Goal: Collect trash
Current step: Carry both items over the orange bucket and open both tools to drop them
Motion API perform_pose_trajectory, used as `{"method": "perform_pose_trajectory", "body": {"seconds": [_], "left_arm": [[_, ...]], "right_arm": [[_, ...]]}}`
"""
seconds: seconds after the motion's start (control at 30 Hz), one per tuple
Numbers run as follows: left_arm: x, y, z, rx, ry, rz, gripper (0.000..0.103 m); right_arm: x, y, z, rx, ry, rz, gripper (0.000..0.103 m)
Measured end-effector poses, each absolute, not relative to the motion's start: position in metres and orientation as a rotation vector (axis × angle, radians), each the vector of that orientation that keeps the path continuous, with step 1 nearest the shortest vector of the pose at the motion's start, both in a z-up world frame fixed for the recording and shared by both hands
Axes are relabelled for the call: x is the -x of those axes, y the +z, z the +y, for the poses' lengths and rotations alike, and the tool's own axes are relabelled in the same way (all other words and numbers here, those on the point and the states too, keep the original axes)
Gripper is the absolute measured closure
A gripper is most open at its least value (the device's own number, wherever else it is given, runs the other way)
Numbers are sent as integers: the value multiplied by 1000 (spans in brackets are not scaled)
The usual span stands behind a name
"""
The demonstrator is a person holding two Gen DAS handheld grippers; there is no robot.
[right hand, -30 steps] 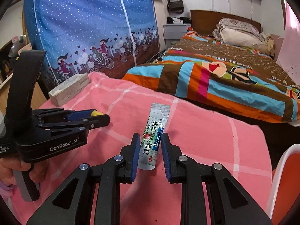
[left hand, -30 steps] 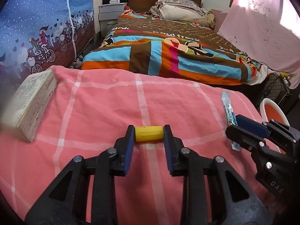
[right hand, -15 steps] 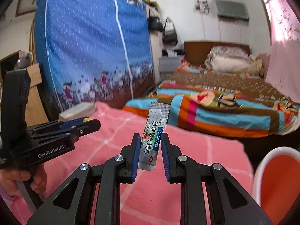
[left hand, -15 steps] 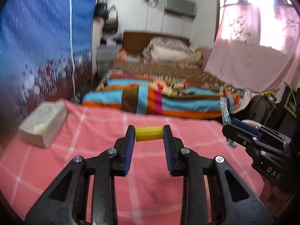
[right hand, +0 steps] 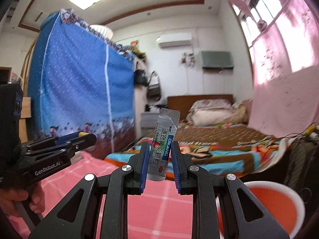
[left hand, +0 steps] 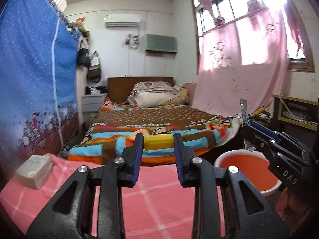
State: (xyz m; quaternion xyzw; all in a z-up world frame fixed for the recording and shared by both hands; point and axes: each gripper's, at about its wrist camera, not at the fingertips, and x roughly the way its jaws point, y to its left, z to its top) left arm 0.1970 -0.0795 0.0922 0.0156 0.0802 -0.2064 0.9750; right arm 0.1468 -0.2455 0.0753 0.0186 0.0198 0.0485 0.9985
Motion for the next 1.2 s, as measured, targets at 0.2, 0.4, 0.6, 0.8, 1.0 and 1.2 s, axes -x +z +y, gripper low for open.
{"method": "perform_pose_trajectory", "body": {"seconds": [0.2,0.4,0.6,0.8,1.0,1.2], "left_arm": [[-189,98,-113,-45,-506,142,85],[-182,96,-150,-84,-594,147,85],[-183,83,-185,-113,-677,200,85],[-190,70,-211,-100,-729,288,85],[-201,58,-237,-123,-762,404,85],[-210,40,-258,-136,-788,522,85]], "right_arm": [[-130,69,-278,-72,-18,5,83],[-126,61,-307,-112,-95,36,83],[-128,52,-330,-129,-169,96,83],[-131,37,-353,-161,-228,184,83],[-134,29,-366,-200,-261,254,83],[-138,24,-377,-226,-276,316,83]]}}
